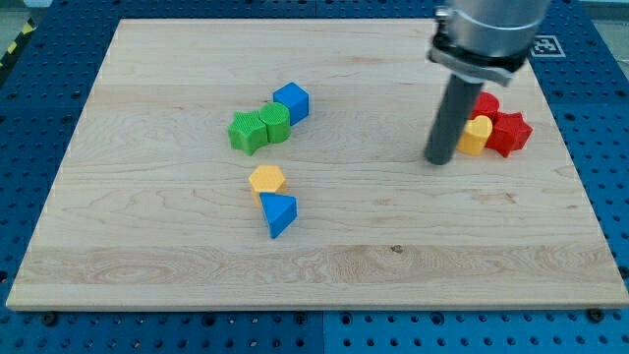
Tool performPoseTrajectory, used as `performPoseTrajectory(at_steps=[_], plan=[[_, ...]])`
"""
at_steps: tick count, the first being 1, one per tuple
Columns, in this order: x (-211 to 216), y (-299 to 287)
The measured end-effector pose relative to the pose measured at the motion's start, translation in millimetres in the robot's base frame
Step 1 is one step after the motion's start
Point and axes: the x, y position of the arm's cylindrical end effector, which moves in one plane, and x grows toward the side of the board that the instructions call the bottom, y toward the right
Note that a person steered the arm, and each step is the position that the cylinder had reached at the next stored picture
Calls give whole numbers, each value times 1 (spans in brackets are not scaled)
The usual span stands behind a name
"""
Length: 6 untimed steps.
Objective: Adjust the red circle to the top right of the heart
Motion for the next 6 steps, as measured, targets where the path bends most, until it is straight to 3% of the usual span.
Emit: performPoseTrajectory(at_steps=[2, 6], plan=[[-66, -16], [-73, 42]])
